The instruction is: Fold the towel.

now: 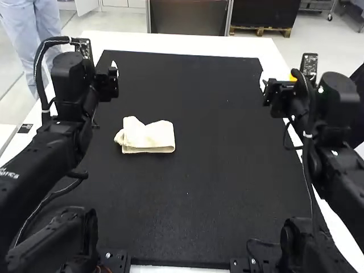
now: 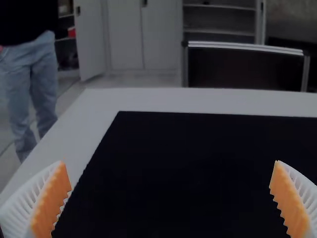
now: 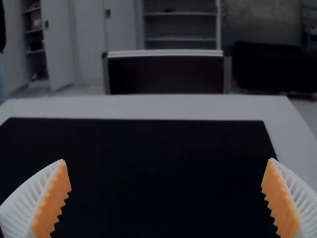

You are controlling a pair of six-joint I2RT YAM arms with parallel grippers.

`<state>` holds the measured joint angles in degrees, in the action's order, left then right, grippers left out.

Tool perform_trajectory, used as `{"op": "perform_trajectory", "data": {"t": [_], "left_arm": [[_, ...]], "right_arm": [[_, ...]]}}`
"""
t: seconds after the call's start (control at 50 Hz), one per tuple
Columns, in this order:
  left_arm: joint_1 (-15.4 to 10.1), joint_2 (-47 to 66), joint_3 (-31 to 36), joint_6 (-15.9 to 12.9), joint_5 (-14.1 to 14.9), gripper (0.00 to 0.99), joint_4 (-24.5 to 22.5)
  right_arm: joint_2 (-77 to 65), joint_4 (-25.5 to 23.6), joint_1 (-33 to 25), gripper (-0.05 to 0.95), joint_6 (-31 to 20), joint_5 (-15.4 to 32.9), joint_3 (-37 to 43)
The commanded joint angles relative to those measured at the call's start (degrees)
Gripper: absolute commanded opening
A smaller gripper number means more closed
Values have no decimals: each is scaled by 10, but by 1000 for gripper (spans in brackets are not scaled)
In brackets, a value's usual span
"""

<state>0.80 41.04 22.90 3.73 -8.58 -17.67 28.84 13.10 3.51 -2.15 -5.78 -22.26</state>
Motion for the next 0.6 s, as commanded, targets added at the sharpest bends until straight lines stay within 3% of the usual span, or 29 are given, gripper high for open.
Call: {"op": "perform_trajectory", "data": {"t": [0.0, 0.22, 0.4, 0.58], "left_arm": [[3, -18, -4, -2, 2, 944, -5], [3, -26, -7, -14, 9, 944, -10], [3, -40, -17, -24, 37, 944, -33], [5, -60, -44, -36, 45, 944, -68]], "right_arm": [[-34, 3, -22, 889, 4, -5, 1], [-78, 3, -33, 889, 4, -5, 13], [-109, 19, -33, 889, 3, -4, 30], [-144, 38, -33, 885, -8, -1, 56]]}}
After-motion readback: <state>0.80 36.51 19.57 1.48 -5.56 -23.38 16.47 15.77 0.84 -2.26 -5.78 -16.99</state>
